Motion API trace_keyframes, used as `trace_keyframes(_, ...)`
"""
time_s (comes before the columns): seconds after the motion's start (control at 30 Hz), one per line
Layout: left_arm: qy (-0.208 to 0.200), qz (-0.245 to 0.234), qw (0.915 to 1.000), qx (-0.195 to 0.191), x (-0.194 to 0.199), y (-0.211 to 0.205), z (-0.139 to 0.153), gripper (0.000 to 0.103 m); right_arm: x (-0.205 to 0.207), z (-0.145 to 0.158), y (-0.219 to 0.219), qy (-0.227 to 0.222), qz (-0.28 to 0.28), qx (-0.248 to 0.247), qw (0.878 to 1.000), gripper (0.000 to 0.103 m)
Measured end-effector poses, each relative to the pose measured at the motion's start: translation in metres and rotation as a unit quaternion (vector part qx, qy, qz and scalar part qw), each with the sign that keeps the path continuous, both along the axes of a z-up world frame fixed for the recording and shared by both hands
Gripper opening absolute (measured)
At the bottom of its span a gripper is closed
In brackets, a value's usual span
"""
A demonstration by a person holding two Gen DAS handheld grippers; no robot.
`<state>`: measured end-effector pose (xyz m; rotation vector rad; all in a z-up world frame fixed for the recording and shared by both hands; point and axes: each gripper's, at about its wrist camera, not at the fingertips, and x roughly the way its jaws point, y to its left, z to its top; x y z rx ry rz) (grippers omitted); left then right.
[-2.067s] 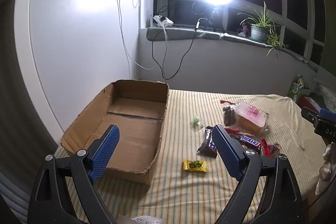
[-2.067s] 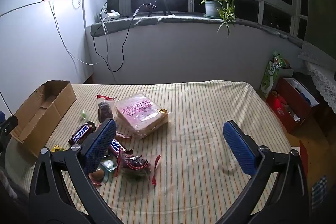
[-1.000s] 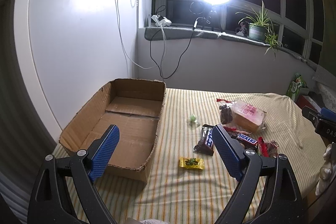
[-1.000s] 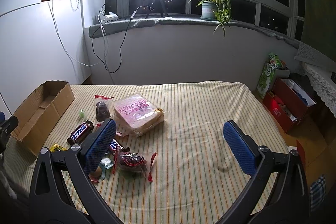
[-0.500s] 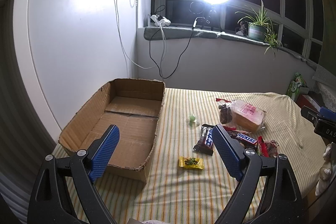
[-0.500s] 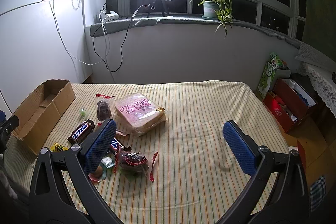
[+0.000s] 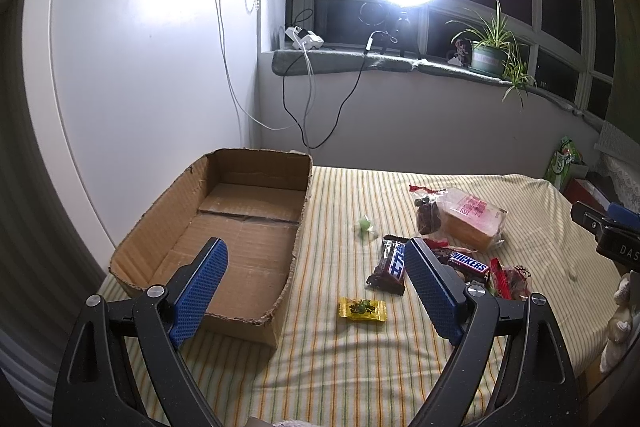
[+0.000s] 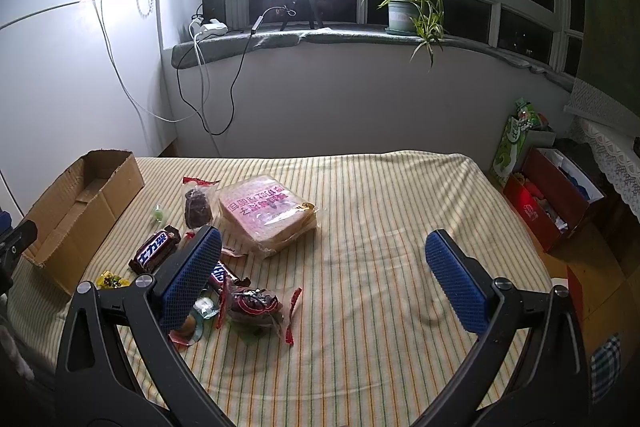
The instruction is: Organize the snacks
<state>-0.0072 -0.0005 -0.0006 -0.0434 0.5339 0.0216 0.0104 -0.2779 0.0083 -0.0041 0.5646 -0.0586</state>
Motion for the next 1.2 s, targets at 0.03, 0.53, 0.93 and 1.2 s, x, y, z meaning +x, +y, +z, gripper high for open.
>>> trace_keyframes(0.03,0.0,0.0,1.0,0.0,0.0,0.0,0.0,0.09,0.0,0.0,0.0,0.0,0.0,0.0,1.0,0.103)
trace_keyframes(0.53,0.003,-0.004,1.0,0.0,0.0,-0.004,-0.005,0.09,0.002,-0.005,0.002,0.005,0.002,0.002,1.0,0.103)
trace_keyframes(0.93,0.023,-0.033,0.9992,0.002,0.003,-0.017,-0.015,0.09,0.007,-0.015,-0.01,0.021,0.029,0.024,0.999,0.103)
trace_keyframes(1.2,0.049,-0.077,0.9957,-0.013,0.004,-0.031,-0.029,0.088,0.01,-0.039,-0.015,0.068,0.09,0.055,0.992,0.089)
